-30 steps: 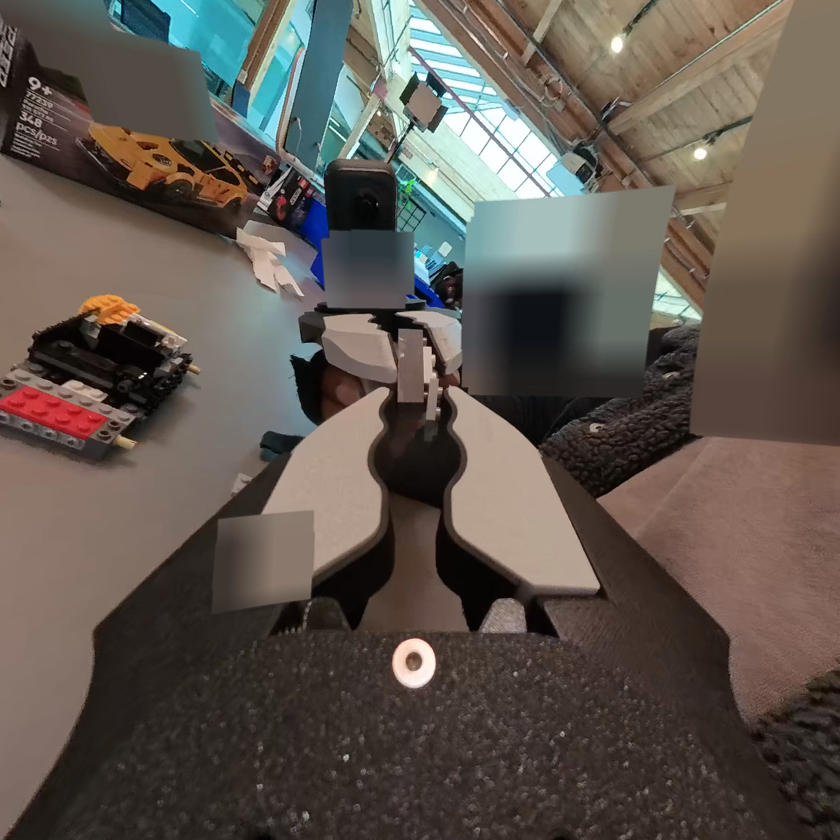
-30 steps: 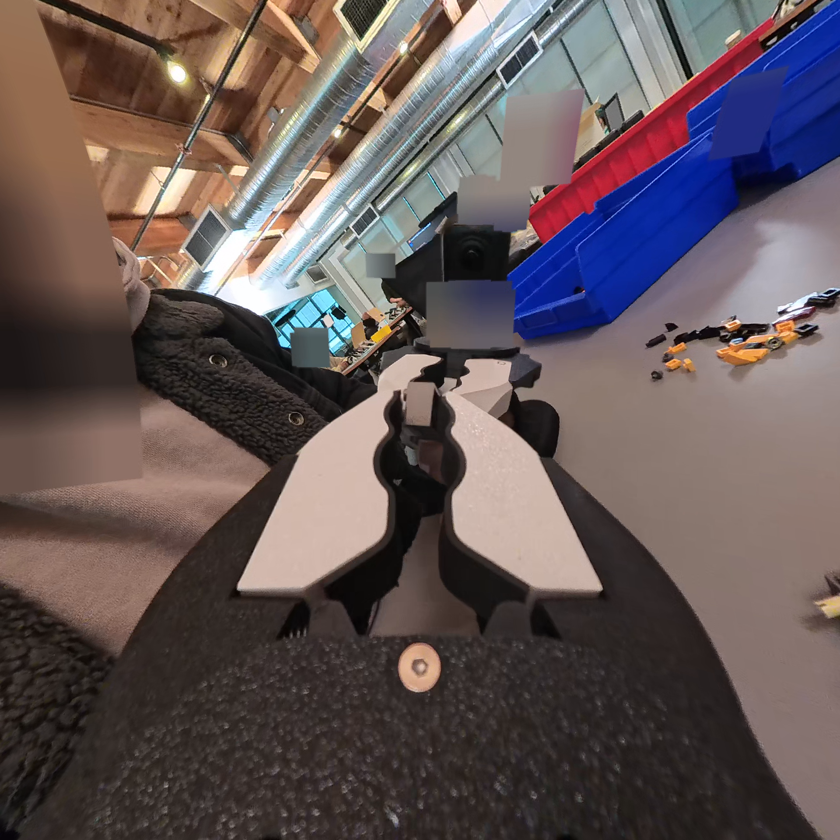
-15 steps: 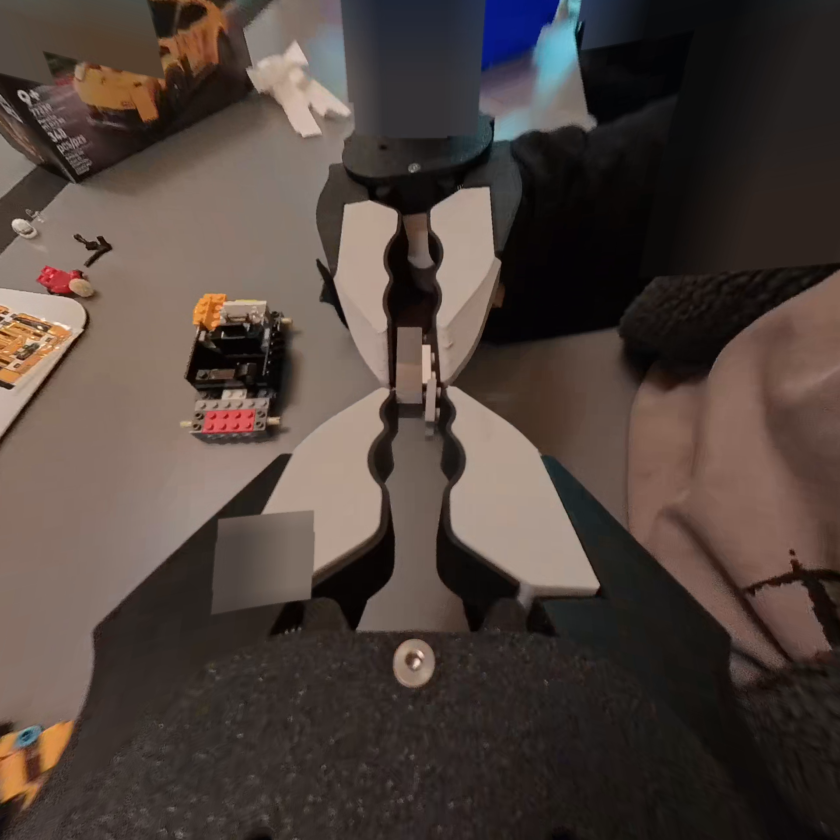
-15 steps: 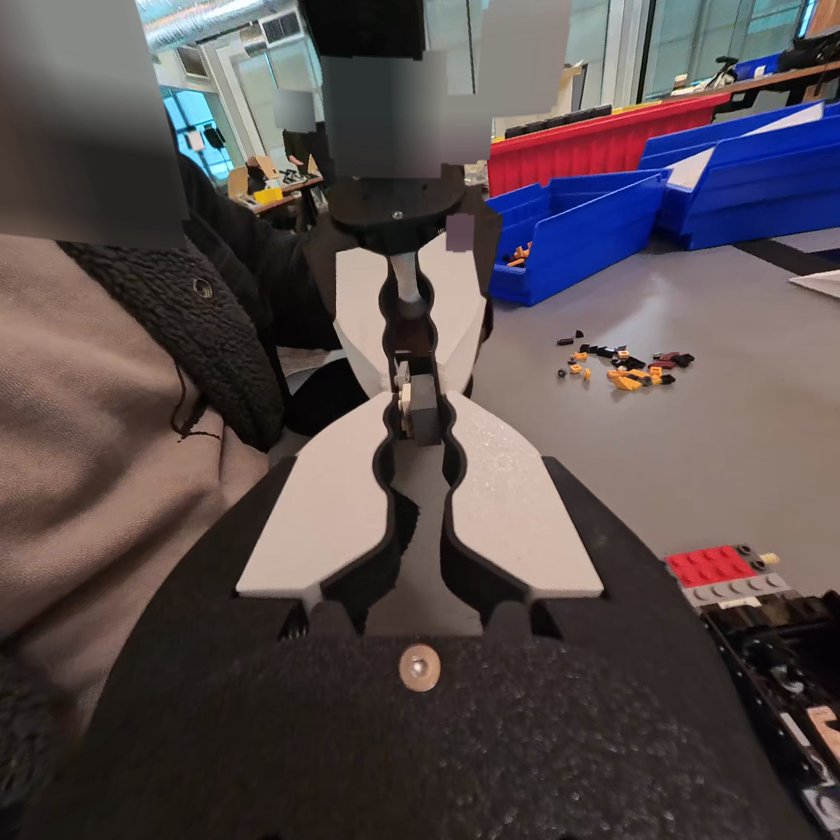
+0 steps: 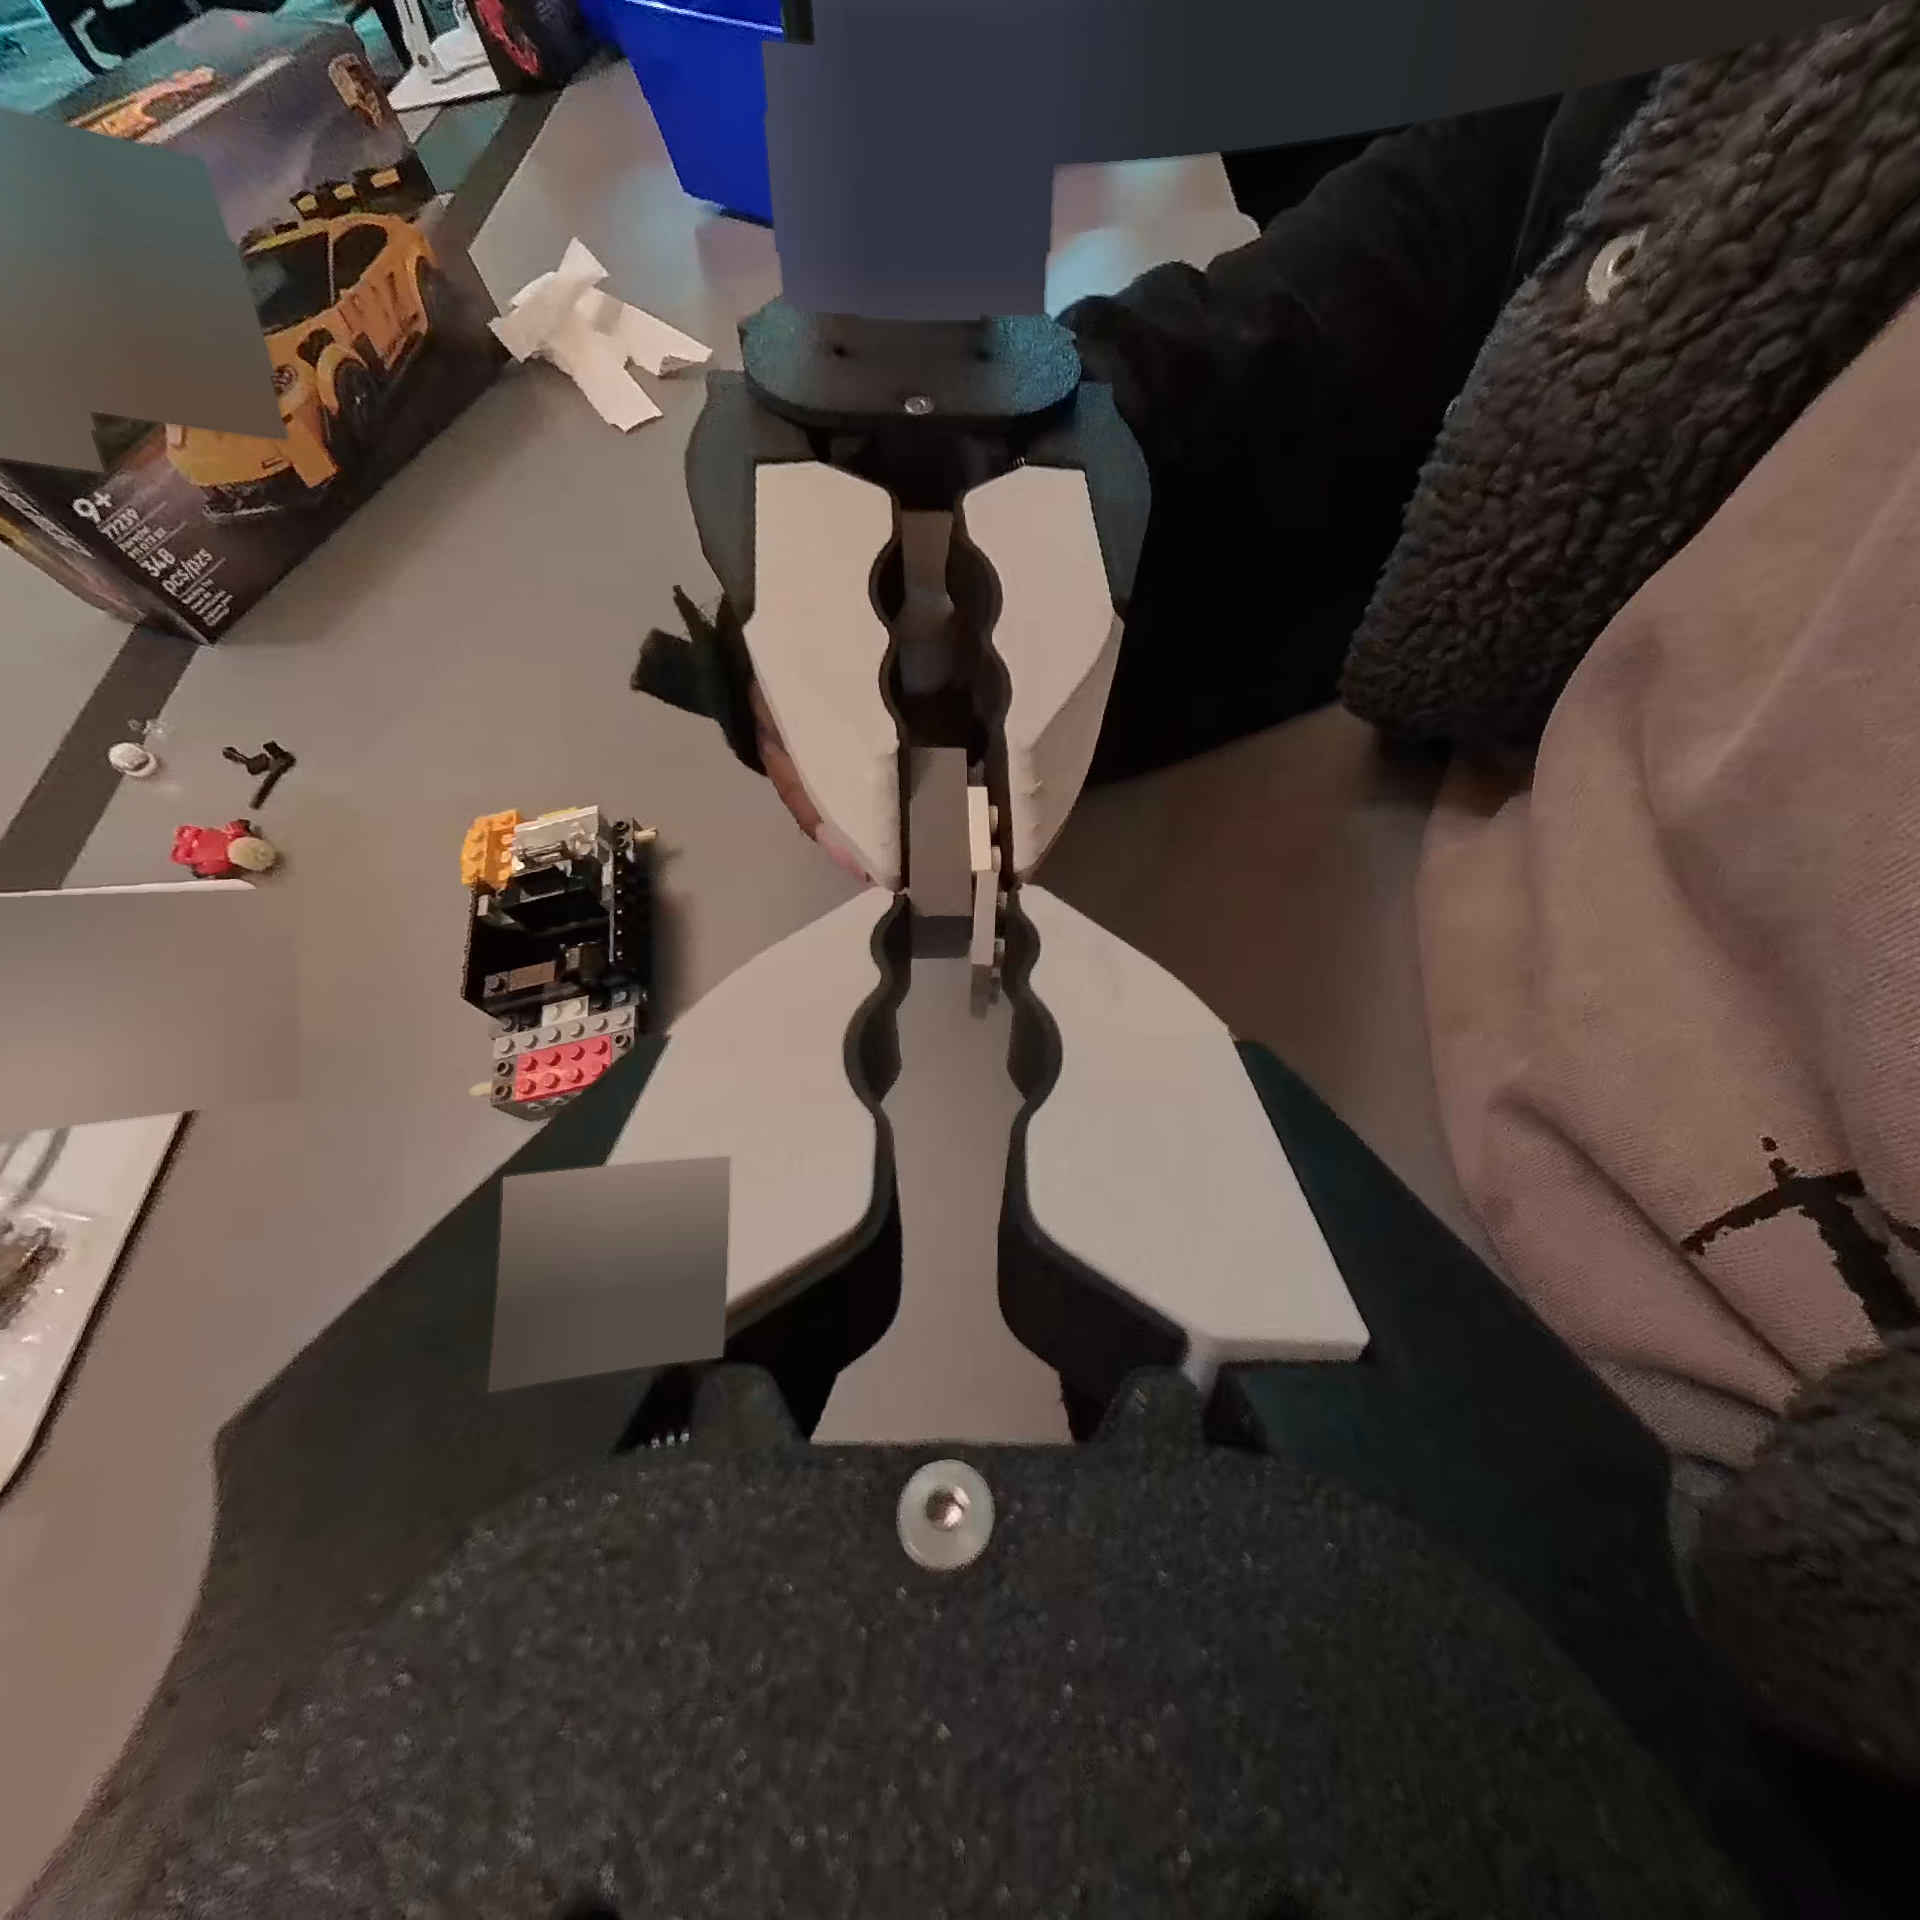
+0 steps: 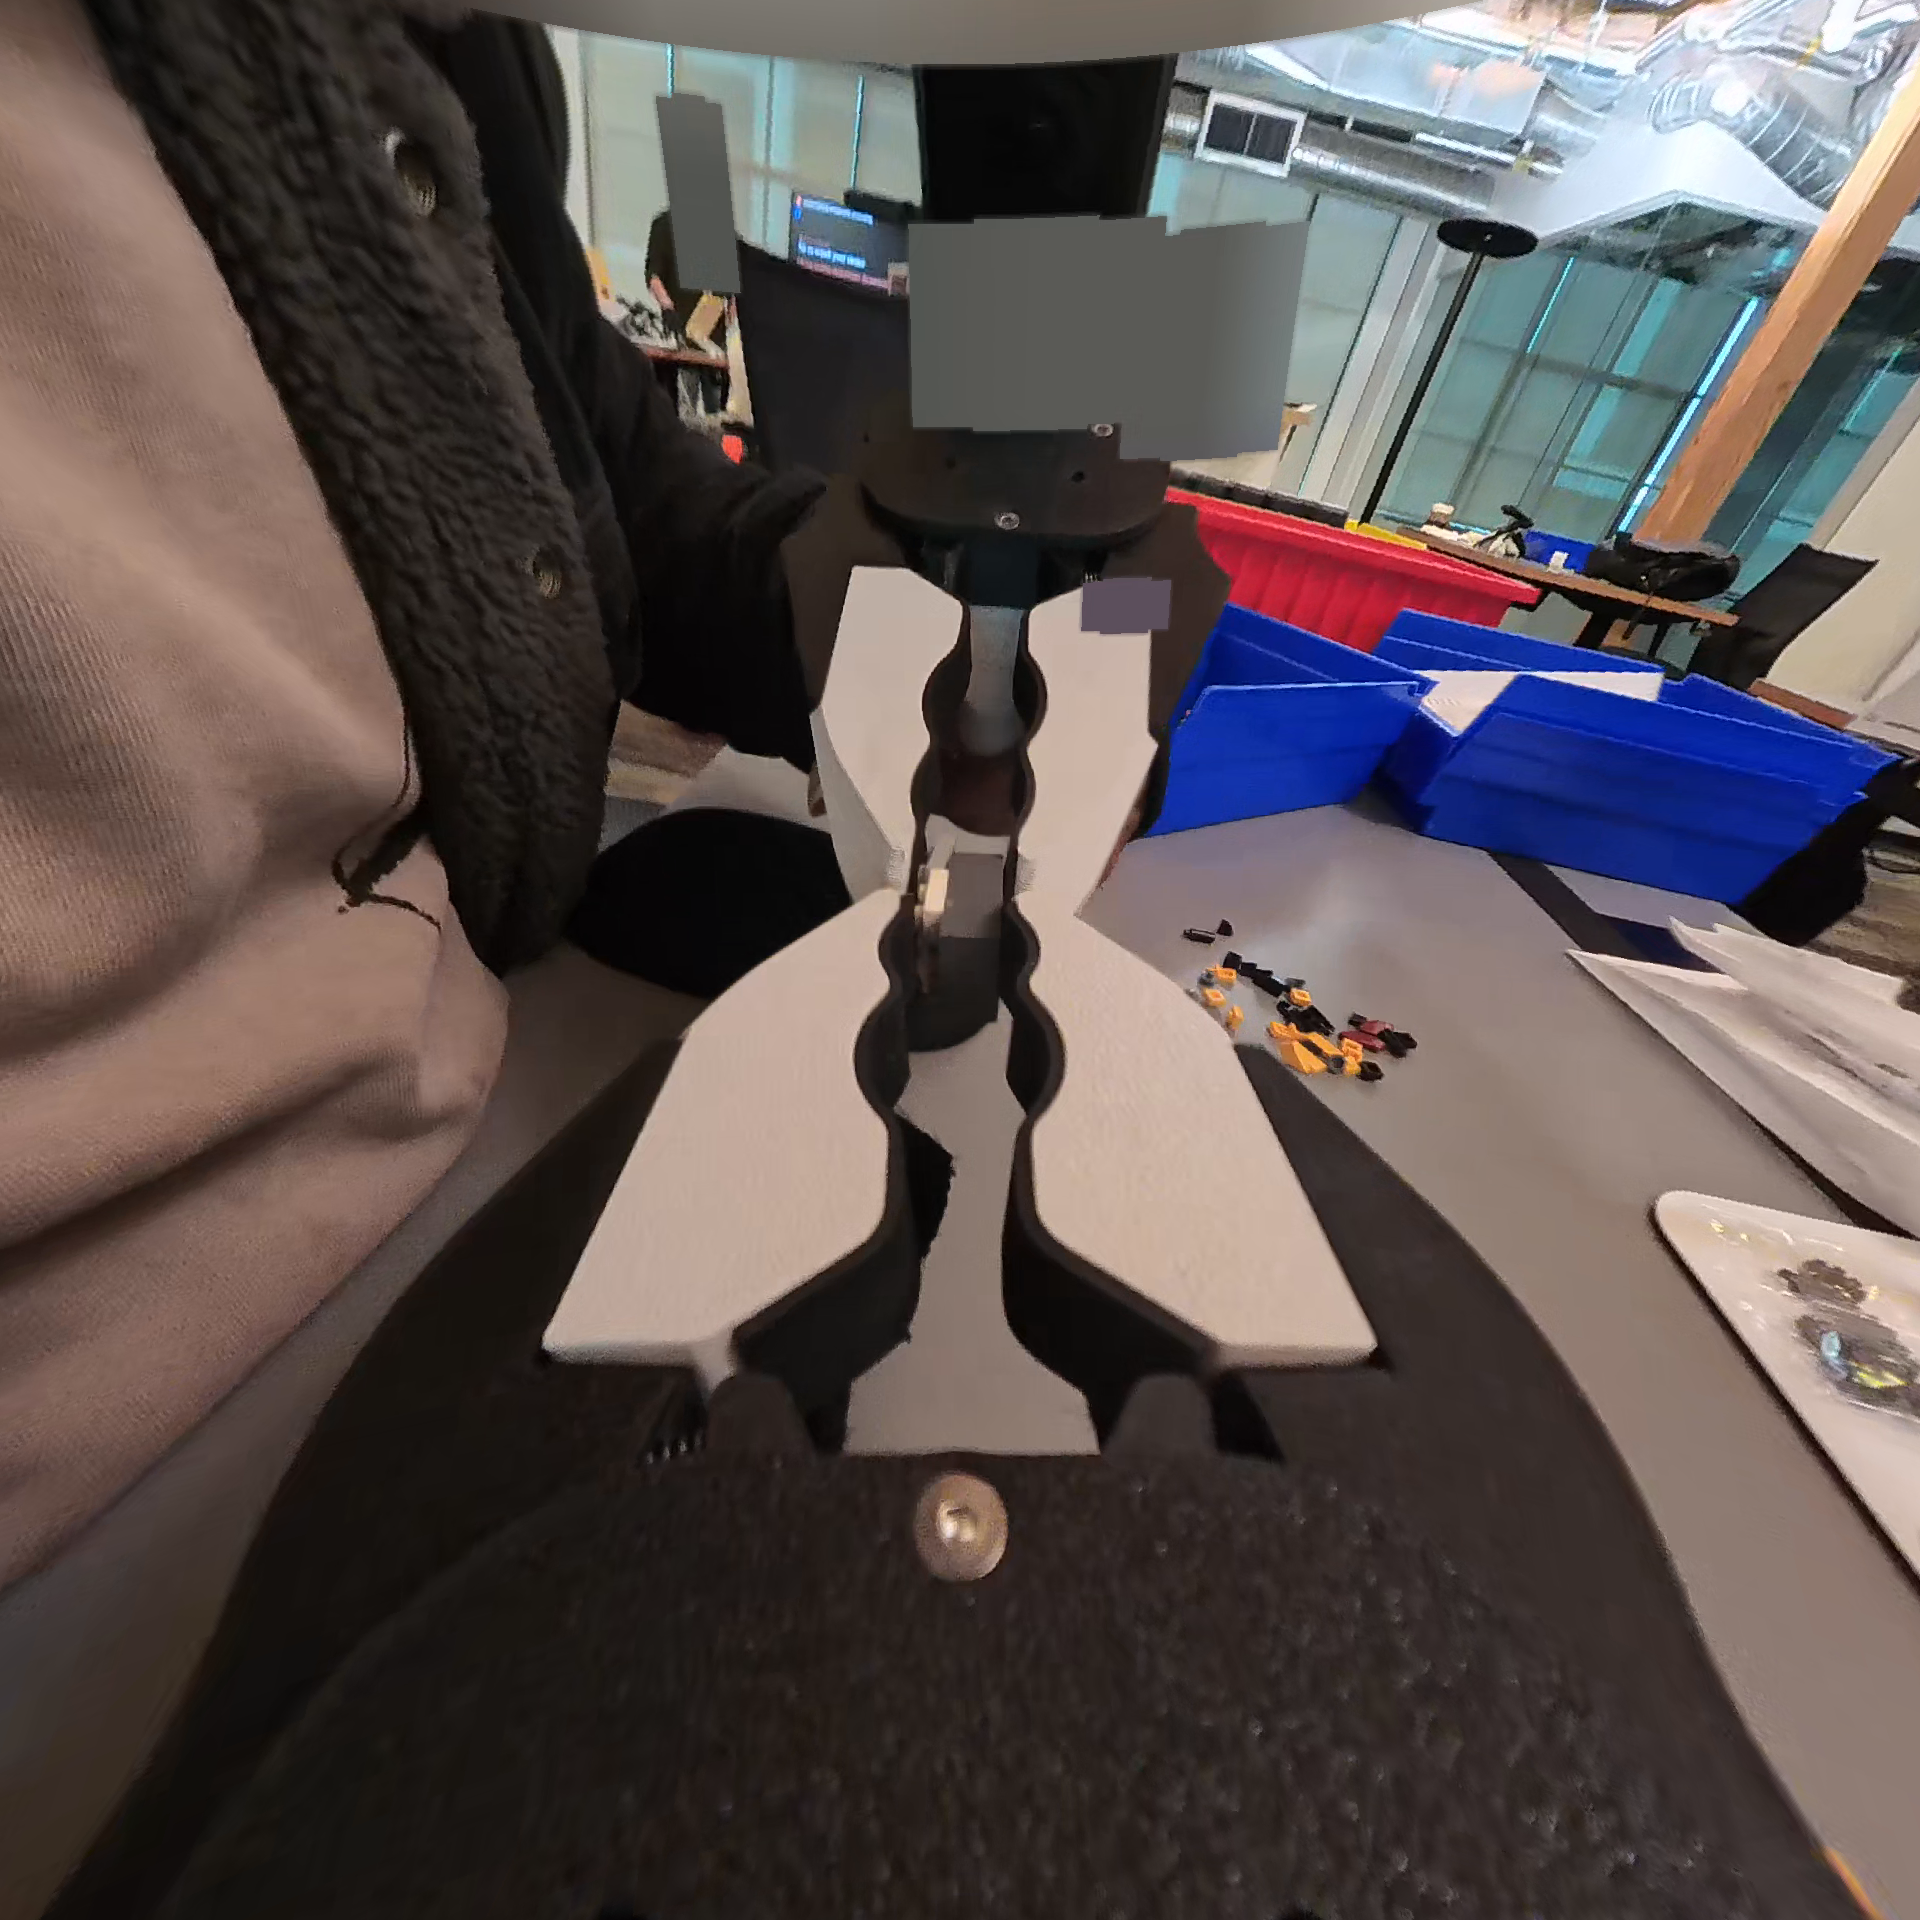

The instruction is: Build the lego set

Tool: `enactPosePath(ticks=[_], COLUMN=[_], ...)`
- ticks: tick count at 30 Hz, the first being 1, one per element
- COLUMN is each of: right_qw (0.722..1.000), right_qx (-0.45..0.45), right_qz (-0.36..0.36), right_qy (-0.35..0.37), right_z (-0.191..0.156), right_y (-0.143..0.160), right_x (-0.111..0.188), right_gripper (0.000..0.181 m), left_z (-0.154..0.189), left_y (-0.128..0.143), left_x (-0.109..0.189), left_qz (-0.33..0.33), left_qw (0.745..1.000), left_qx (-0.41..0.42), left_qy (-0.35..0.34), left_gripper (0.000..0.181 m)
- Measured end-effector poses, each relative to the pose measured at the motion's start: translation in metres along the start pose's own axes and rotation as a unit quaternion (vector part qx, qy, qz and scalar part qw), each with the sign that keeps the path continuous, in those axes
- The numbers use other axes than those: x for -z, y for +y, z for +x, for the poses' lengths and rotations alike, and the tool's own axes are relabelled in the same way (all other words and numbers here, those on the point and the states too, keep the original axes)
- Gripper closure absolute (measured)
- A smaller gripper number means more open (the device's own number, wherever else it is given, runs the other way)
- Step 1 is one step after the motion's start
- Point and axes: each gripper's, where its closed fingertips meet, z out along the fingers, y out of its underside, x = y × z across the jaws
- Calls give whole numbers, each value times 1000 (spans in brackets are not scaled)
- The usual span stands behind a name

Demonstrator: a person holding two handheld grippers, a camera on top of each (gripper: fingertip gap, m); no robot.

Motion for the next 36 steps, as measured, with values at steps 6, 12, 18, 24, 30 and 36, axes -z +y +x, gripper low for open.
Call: enactPosePath(ticks=[6,12,18,24,30,36], right_qw=[999,999,982,970,961,925], right_qx=[22,-42,-189,-239,-269,-378], right_qz=[-28,-34,-11,-21,-28,-5], right_qy=[-3,-7,-5,36,66,43], right_z=[-4,0,16,31,43,48], right_y=[5,7,6,13,20,26], right_x=[-2,-4,-3,-2,1,5], right_gripper=[166,167,166,166,166,167], left_z=[3,2,-13,-29,-40,-43], left_y=[5,7,3,9,15,12], left_x=[-1,-1,1,1,2,6], left_qz=[-5,36,102,130,130,171], left_qw=[1000,997,986,972,964,936], left_qx=[-3,66,130,194,223,307], left_qy=[-8,13,2,-36,-67,-23], left_gripper=[165,165,165,165,166,170])
